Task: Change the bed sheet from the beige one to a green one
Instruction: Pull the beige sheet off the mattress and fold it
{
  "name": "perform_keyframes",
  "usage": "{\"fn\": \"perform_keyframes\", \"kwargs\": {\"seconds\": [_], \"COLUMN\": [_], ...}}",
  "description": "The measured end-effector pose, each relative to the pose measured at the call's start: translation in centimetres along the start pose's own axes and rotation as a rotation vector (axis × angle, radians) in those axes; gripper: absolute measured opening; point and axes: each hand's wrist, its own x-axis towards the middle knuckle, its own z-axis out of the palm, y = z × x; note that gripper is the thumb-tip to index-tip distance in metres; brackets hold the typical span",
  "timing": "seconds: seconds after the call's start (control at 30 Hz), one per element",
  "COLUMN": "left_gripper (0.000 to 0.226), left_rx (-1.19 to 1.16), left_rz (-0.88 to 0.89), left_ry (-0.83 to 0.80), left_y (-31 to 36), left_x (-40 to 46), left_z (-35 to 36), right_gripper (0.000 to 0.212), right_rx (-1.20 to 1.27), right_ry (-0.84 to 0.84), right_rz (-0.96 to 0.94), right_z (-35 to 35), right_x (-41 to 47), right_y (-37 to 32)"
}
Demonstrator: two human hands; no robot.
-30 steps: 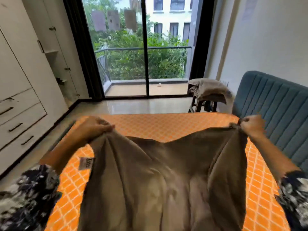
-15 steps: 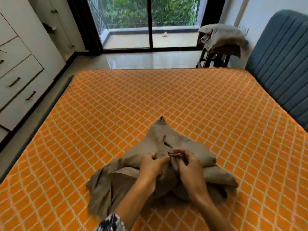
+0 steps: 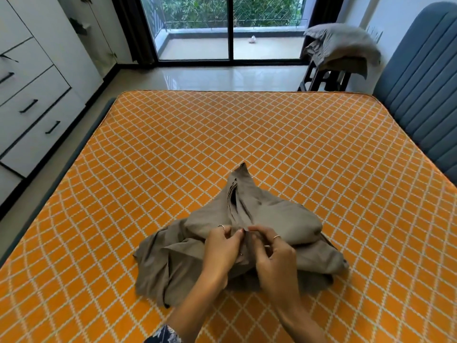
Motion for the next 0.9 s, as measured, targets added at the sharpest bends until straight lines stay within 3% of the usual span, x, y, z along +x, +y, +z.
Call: {"fn": "perform_keyframes", "kwargs": {"seconds": [0.13,0.2,0.33,0.37,0.47,0.5,0.53,0.6,0.67,0.7,0.77,0.83,0.9], "left_gripper": [0.043,0.049,0.014,0.008,0.011,0.013,0.013,0.015,0.022,0.022,0.024,0.021,0.040], "left_rx": [-0.038,-0.121,-0.191,-0.139,0.191,0.262,0.293,0.332,0.413,0.447,0.478,0.609,0.888], "left_rz": [-0.050,-0.072,-0.111,-0.066,0.284,0.370,0.423,0.497,0.563,0.576,0.590,0.648,0.773], "left_ry": [-0.065,-0.117,-0.084,-0.056,-0.068,-0.119,-0.201,-0.380,-0.557,-0.621,-0.686,-0.657,-0.540], "left_y": [1.3,1.6,0.7,0.5,0.8,1.2,1.6,2.8,4.4,5.3,7.8,10.4,13.3], "left_x": [-1.2,-1.4,0.2,0.9,2.6,3.0,3.5,4.4,4.4,4.2,3.6,3.1,2.7], "left_z": [-0.7,-1.1,-2.5,-3.0,-5.1,-6.2,-7.2,-9.6,-12.1,-13.4,-16.0,-18.2,-19.3], "right_gripper": [0.044,0.045,0.037,0.033,0.021,0.027,0.044,0.076,0.082,0.080,0.058,0.034,0.010], "right_rx": [-0.087,-0.086,-0.024,-0.019,-0.169,-0.259,-0.336,-0.365,-0.236,-0.169,-0.027,0.096,-0.116], "right_ry": [-0.088,-0.132,-0.260,-0.233,0.009,0.033,-0.009,-0.313,-0.638,-0.728,-0.734,-0.578,-0.397], "right_rz": [-0.114,-0.098,-0.055,-0.070,-0.068,-0.029,0.034,0.181,0.312,0.309,0.330,0.332,0.211], "right_z": [1.9,2.9,4.3,4.3,3.6,3.4,3.2,3.7,5.1,5.8,6.5,6.7,6.6], "right_x": [-2.3,-3.1,-3.2,-2.9,-0.9,-0.1,0.6,1.1,0.7,0.7,1.9,4.7,8.5], "right_y": [-0.4,-0.5,-1.2,-1.3,-0.1,0.3,0.4,0.1,-1.3,-2.0,-3.1,-2.4,-0.8]}}
